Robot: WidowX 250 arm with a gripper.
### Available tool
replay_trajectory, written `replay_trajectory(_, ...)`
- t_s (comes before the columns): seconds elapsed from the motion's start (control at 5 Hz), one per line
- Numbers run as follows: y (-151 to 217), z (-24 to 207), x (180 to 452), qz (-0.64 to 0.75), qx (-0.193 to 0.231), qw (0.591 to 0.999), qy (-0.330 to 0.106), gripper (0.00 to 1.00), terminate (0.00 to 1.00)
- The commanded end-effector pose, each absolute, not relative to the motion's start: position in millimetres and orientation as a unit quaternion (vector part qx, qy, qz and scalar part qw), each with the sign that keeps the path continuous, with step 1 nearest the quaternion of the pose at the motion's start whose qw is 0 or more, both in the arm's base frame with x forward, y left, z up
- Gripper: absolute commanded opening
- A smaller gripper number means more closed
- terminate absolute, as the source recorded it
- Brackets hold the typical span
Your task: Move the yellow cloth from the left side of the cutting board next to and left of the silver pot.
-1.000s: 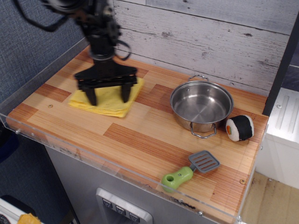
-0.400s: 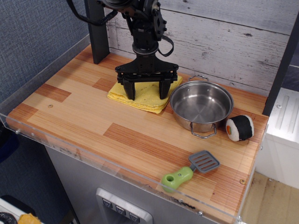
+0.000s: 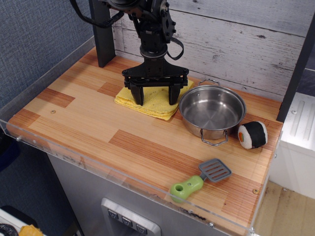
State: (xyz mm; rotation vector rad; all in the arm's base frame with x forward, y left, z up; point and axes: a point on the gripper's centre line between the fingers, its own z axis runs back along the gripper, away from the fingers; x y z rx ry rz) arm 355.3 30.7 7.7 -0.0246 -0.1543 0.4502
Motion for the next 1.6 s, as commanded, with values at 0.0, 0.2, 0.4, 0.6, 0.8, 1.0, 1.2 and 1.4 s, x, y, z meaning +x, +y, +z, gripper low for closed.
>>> replay_trajectory(0.0,36,35,351,0.248,-0.031,0.964,-0.096,1.00,0.00)
replay_trajectory(0.2,36,50,357,0.245,-0.035,0.962,-0.113,1.00,0.00)
replay_trajectory(0.4,32,61,359,0.241,-0.037,0.962,-0.122,1.00,0.00)
replay_trajectory(0.6,28,73,360,0.238,-0.037,0.961,-0.133,1.00,0.00)
replay_trajectory(0.8,24,92,358,0.231,-0.026,0.961,-0.152,1.00,0.00)
replay_trajectory(1.0,24,92,358,0.231,-0.026,0.961,-0.152,1.00,0.00)
replay_trajectory(1.2,24,92,358,0.231,-0.026,0.961,-0.152,1.00,0.00)
replay_trajectory(1.4,24,92,358,0.231,-0.026,0.961,-0.152,1.00,1.00)
